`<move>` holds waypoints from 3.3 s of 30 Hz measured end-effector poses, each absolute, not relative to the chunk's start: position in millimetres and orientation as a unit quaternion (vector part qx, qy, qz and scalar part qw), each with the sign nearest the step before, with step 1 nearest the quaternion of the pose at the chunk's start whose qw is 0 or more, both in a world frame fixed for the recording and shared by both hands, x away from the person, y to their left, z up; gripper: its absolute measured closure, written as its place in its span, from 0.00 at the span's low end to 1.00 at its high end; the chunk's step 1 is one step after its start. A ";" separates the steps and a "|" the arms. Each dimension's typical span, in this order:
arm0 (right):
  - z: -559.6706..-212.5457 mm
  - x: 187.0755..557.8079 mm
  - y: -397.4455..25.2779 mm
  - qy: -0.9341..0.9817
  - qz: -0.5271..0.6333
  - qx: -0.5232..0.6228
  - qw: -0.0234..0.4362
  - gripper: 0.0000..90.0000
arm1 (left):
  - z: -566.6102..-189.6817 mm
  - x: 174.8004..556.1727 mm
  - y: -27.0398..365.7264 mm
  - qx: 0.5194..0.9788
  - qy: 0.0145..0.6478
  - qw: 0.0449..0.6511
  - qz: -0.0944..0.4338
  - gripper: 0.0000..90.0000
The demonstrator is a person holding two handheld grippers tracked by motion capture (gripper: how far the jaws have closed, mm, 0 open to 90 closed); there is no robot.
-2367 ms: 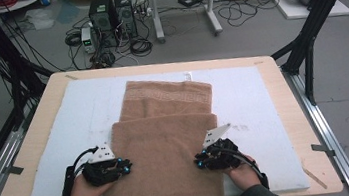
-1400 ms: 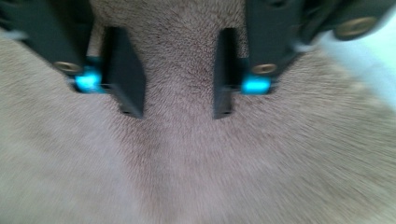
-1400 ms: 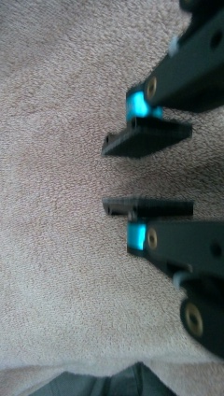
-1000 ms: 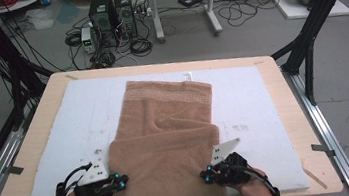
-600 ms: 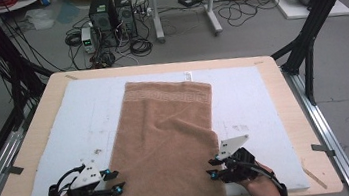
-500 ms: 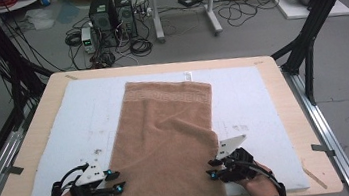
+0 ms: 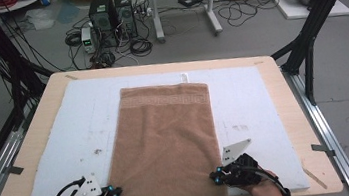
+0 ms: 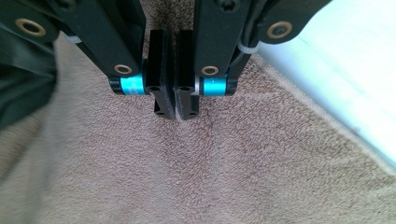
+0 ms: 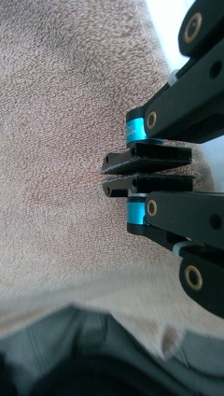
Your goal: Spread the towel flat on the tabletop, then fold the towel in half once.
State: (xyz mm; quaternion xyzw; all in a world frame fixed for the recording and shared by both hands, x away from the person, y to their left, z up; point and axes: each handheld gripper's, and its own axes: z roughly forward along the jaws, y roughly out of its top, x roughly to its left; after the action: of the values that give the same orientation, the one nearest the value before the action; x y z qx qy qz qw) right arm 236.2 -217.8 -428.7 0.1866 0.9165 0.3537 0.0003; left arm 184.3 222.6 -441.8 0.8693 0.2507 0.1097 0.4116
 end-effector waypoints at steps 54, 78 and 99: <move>-382.1 317.8 -228.7 0.857 0.426 0.274 0.096 0.21 | -396.8 291.1 218.8 0.807 0.348 0.460 0.127 0.23; -353.6 389.7 -230.0 0.860 0.397 0.293 0.128 0.27 | -362.4 373.7 221.4 0.790 0.382 0.458 0.140 0.26; -435.2 440.5 -221.0 0.863 0.330 0.362 0.121 0.60 | -438.0 429.1 205.1 0.813 0.434 0.363 0.137 0.69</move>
State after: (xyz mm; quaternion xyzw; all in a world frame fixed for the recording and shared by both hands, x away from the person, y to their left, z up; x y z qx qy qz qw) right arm 440.5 -221.0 -435.2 0.3619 0.8634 0.3300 0.1210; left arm 429.1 205.1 -438.0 0.8134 0.4337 0.1369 0.3628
